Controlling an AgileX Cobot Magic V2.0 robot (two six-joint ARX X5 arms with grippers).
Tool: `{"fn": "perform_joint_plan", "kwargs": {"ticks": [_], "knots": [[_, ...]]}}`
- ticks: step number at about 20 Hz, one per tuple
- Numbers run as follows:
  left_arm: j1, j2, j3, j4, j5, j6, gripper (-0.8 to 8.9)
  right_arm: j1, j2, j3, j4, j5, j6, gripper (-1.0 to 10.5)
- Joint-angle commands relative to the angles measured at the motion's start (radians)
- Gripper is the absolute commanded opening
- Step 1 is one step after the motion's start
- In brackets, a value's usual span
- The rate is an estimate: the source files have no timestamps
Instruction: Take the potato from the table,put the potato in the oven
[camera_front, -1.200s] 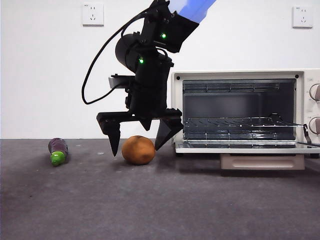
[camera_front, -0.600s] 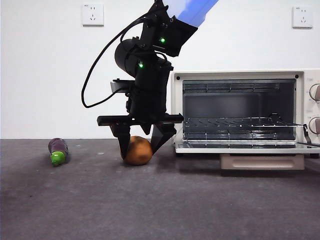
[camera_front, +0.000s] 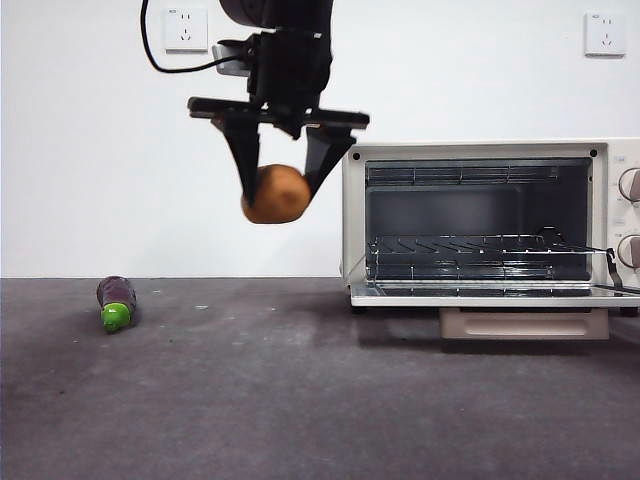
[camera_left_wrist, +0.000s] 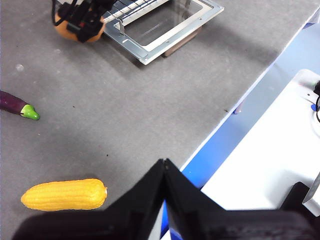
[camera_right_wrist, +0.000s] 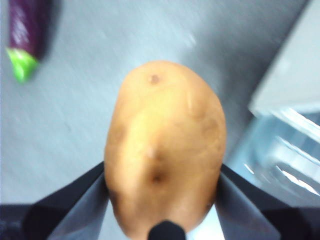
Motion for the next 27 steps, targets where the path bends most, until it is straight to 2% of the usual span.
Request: {"fn": "perform_joint_plan", "kwargs": {"ticks": [1, 3, 9, 12, 14, 18, 22, 24, 27], "knots": [[0.002, -0.003, -0.009, 0.004, -0.003, -0.007, -0.05, 0.003, 0.012, 0.007, -0.111, 0.058, -0.035, 0.3], [0.002, -0.003, -0.009, 0.004, -0.010, 0.004, -0.04, 0.003, 0.012, 0.001, -0.168, 0.122, -0.064, 0.3], [0.002, -0.003, -0.009, 0.004, -0.132, 0.036, -0.04, 0.014, -0.050, -0.015, -0.172, 0.101, -0.066, 0.3], [0.002, -0.003, -0.009, 0.004, -0.198, 0.043, -0.05, 0.034, -0.163, -0.125, -0.172, 0.133, -0.065, 0.3], [0.002, 0.000, -0.009, 0.004, -0.230, 0.052, -0.05, 0.043, -0.272, -0.261, -0.171, 0.163, -0.055, 0.3], [0.002, 0.010, -0.009, 0.004, -0.305, 0.058, -0.05, 0.045, -0.527, -0.616, -0.131, 0.287, 0.040, 0.3], [0.002, 0.027, -0.009, 0.004, -0.318, 0.056, -0.05, 0.043, -0.838, -1.027, 0.194, 0.294, 0.053, 0.3], [0.002, 0.040, -0.009, 0.004, -0.318, 0.054, -0.04, 0.040, -0.955, -1.175, 0.309, 0.296, 0.066, 0.3], [0.002, 0.049, -0.009, 0.004, -0.317, 0.051, -0.05, 0.000, -1.061, -1.312, 0.444, 0.291, 0.126, 0.3]]}}
